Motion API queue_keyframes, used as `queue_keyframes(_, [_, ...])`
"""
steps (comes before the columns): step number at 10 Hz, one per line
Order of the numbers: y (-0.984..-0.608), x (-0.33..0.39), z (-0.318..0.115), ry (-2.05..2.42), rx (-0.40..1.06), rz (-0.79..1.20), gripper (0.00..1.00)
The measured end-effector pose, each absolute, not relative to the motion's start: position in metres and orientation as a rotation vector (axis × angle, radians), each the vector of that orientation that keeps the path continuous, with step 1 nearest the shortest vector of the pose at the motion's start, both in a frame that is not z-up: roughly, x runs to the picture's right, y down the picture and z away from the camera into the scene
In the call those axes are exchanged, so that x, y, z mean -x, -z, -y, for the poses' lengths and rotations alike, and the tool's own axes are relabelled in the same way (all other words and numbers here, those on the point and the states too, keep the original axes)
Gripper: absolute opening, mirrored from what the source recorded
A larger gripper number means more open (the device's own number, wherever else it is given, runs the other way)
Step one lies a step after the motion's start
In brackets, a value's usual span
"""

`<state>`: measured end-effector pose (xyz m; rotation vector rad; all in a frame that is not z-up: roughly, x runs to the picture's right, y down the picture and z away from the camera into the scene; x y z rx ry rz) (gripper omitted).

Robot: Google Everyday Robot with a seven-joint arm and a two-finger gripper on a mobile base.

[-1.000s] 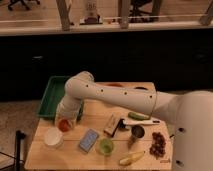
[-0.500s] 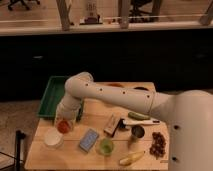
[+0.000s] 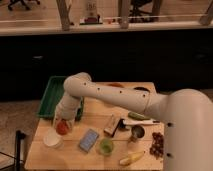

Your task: Place apple in paper cup

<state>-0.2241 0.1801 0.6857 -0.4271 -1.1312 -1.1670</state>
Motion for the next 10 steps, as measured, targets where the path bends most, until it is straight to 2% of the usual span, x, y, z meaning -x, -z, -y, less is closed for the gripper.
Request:
queue_keyframes(6, [-0.668, 0.233, -0.172, 1.229, 0.434, 1.072, 0.0])
queue_keyframes(10, [-0.656, 0.254, -0.172, 1.303, 0.439, 1.106, 0.0])
